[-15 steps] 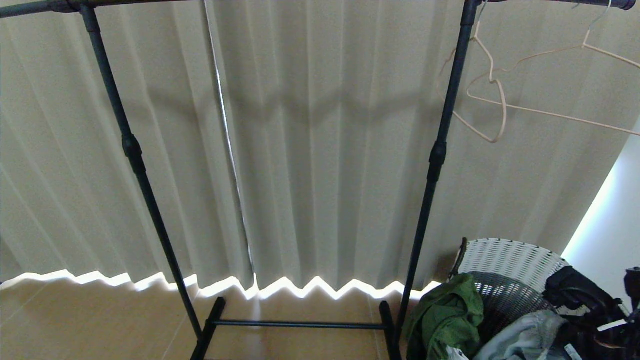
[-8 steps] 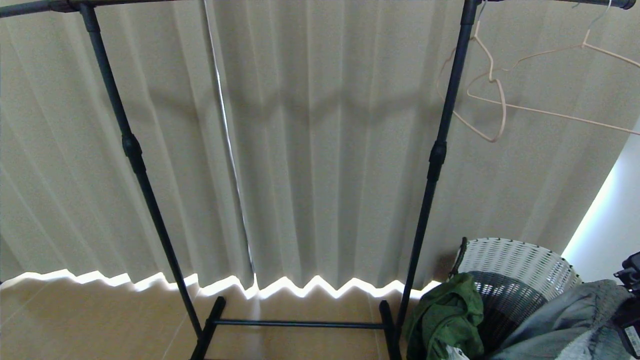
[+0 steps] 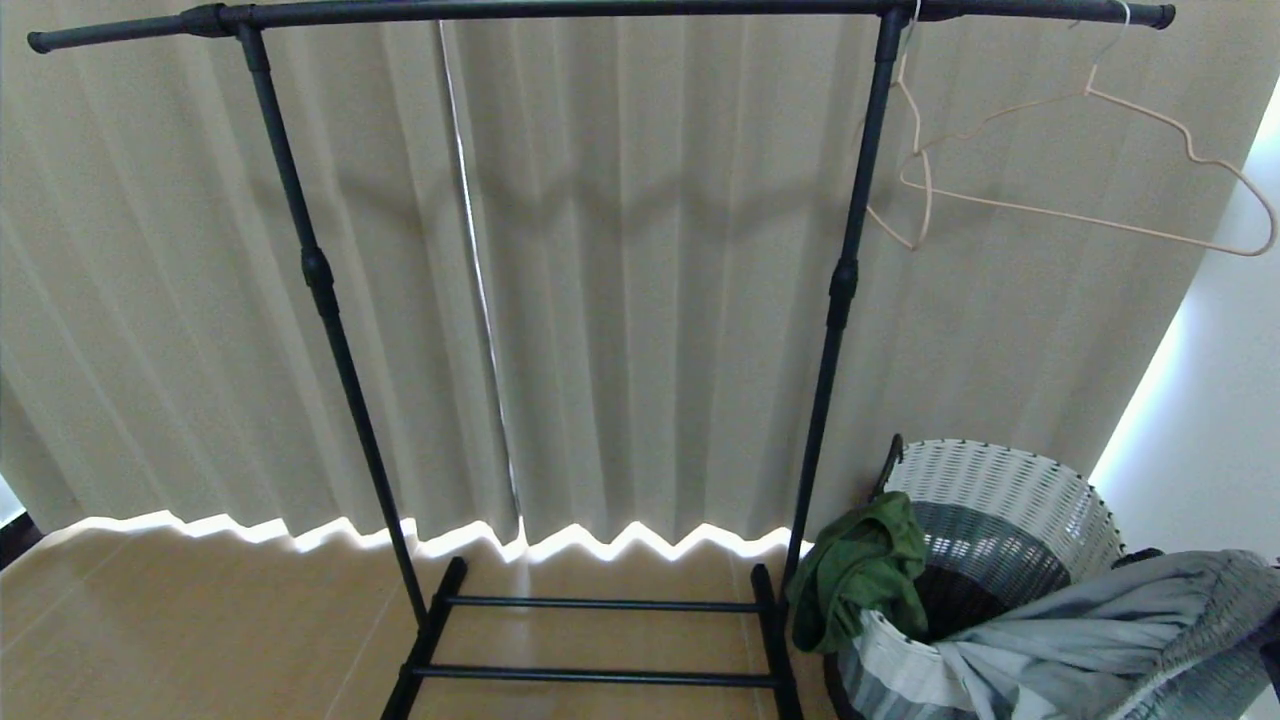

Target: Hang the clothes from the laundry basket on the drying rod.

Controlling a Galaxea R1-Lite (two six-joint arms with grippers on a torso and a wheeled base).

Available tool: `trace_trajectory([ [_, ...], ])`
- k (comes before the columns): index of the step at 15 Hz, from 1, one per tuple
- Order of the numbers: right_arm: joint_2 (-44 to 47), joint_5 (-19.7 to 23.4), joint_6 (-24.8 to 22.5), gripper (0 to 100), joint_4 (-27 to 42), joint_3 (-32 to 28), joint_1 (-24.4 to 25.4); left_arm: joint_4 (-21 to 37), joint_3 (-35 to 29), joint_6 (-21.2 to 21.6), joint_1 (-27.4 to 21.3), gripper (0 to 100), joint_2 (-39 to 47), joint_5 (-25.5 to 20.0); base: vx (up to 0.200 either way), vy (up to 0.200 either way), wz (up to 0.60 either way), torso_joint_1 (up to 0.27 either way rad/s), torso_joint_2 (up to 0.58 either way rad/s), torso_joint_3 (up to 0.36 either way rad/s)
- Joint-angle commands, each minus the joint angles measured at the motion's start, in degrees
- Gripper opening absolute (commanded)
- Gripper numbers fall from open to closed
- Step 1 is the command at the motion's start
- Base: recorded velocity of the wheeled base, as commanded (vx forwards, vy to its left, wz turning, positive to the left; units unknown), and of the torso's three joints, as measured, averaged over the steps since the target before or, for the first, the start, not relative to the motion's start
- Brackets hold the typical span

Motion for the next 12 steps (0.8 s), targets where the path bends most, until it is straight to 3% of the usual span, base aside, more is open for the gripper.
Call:
trace_trajectory([
  [1,-0.29,0.05,-0.04,0,-0.12,0.51,0.03,-0.02,0.00,0.00,0.00,100,-0.02,0.03,-0.200,0.000,0.00,0.012,0.00,0.002],
  [4,-0.91,0.23,-0.04,0,-0.12,1.12,0.03,-0.02,0.00,0.00,0.00,100,-0.02,0.03,-0.200,0.000,0.00,0.005,0.00,0.002],
  [8,-2.75,0.23,-0.04,0,0.05,2.53,0.03,-0.02,0.00,0.00,0.00,100,-0.02,-0.05,0.000,0.000,0.00,0.000,0.00,0.000],
  [12,-3.37,0.23,-0.12,0,-0.04,2.62,0.20,-0.02,0.00,-0.18,0.00,100,-0.02,0.12,0.000,0.200,0.00,0.004,0.00,0.004],
])
